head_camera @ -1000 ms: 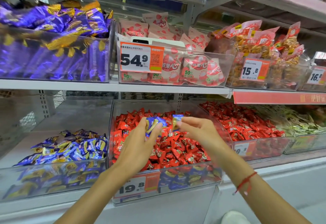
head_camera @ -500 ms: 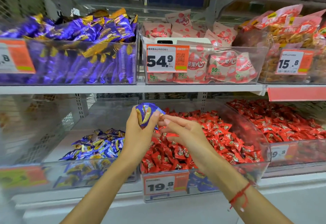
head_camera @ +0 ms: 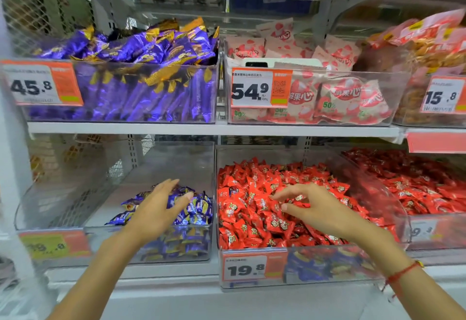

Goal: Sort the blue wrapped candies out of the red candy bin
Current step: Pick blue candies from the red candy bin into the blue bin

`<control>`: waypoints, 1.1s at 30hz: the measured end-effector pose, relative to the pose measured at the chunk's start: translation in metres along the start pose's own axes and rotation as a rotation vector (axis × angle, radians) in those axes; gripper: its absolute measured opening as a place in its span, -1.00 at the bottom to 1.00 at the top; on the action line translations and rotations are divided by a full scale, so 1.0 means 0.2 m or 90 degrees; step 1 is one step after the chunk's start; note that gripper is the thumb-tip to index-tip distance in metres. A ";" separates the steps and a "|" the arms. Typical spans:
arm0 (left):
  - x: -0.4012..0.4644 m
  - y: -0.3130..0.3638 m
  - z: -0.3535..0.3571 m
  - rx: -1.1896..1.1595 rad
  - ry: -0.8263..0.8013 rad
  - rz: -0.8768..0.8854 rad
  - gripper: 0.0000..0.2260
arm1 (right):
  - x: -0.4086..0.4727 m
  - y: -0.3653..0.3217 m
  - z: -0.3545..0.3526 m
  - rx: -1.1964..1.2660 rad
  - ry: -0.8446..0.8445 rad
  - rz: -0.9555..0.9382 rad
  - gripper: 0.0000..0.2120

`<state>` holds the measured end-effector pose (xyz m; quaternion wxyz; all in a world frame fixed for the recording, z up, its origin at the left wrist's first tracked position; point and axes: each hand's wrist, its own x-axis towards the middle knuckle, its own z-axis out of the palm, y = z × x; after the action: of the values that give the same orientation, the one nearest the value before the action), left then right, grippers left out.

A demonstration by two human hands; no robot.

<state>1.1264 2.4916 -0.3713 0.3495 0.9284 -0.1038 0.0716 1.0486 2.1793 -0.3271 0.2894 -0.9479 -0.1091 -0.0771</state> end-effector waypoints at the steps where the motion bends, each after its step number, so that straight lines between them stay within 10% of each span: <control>1: 0.00 0.02 0.00 0.020 0.043 0.017 -0.38 | 0.00 0.00 0.00 -0.004 0.004 -0.005 -0.81; 5: -0.05 0.20 0.03 -0.032 0.228 0.118 -0.55 | 0.04 -0.02 0.08 -0.087 0.035 -0.081 -0.81; 18: -0.09 0.29 0.15 0.068 0.053 0.192 -0.32 | 0.28 0.00 0.21 -0.436 -0.057 -0.221 -0.59; 26: -0.12 0.31 0.13 0.008 -0.020 0.072 -0.43 | 0.15 0.27 -0.04 -0.358 -0.049 -0.060 -0.63; 33: -0.13 0.36 0.09 0.147 0.029 0.094 -0.47 | 0.31 -0.10 0.16 -0.309 -0.012 -0.164 -0.70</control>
<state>1.0855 2.4303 -0.3445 0.2367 0.9503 -0.1550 0.1296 1.1062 2.2230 -0.3304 0.0406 -0.9685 -0.2094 -0.1283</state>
